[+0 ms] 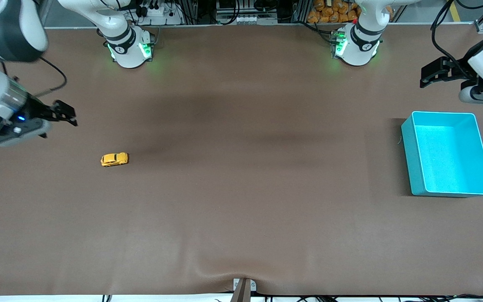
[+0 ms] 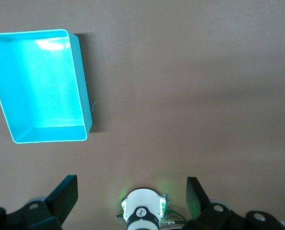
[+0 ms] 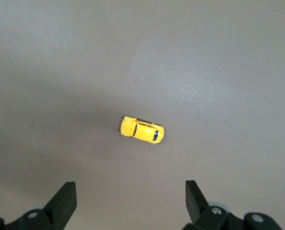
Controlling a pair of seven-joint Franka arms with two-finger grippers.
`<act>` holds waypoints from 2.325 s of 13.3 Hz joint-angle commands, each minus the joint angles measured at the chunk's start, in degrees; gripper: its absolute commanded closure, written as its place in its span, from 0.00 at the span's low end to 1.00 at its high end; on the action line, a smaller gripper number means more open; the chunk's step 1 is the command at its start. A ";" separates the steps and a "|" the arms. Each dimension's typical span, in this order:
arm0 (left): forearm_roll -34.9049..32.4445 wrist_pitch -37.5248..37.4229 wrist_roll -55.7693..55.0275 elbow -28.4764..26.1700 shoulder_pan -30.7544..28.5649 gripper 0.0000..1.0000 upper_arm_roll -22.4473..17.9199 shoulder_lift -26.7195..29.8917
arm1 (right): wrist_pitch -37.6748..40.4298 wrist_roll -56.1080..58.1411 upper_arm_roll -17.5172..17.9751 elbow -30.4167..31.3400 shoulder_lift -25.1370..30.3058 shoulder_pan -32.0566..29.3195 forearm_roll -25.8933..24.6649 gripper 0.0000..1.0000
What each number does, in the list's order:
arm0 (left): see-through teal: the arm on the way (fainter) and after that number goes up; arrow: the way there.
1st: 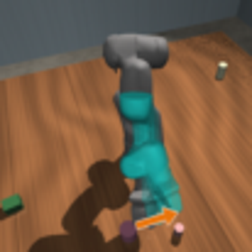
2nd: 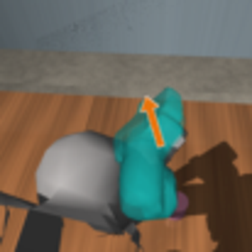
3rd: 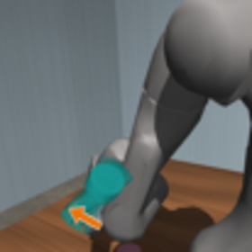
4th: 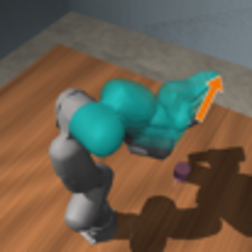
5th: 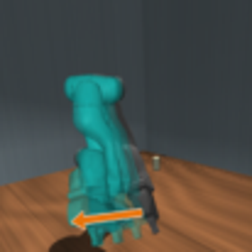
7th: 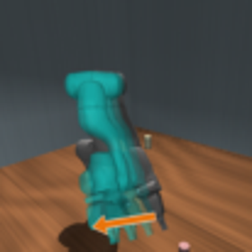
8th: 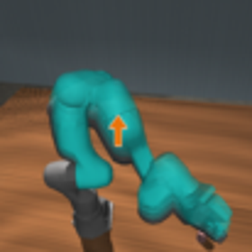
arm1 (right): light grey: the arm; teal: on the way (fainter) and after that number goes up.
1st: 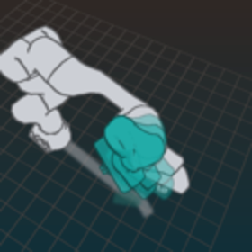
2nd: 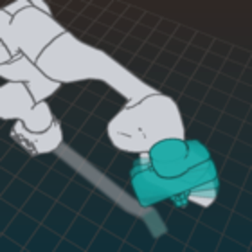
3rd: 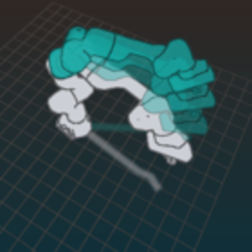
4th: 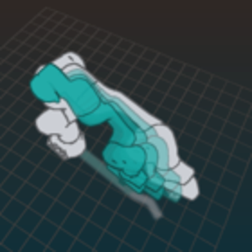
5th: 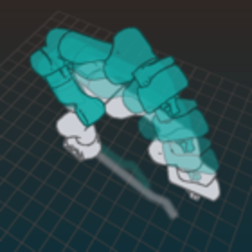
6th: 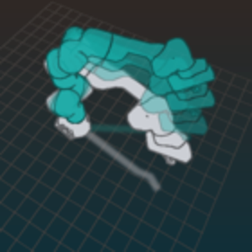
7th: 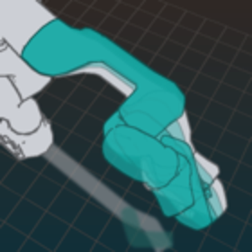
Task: Wind and store yellow beetle car
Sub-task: 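Reach the right gripper down over the yellow beetle car, then close the right gripper on the yellow beetle car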
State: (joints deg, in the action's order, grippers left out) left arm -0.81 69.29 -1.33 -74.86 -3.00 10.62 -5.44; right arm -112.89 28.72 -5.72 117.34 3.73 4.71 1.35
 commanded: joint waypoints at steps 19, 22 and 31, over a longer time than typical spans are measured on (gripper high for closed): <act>-1.82 2.16 -2.45 0.51 0.28 0.00 -0.16 0.43 | -34.93 49.06 0.18 12.74 -22.88 1.88 -12.24 0.26; -1.82 2.16 -2.54 0.51 0.28 0.00 -0.16 0.43 | -35.11 48.97 0.18 12.74 -23.50 1.88 -12.69 0.39; -1.82 2.16 -2.54 0.51 0.36 0.00 -0.16 0.26 | -35.73 48.80 0.36 12.74 -24.47 1.97 -12.69 0.54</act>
State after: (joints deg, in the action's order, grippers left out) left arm -1.77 71.08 -2.83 -74.34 -2.83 10.24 -5.44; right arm -148.48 77.37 -5.35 130.92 -20.08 6.57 -10.19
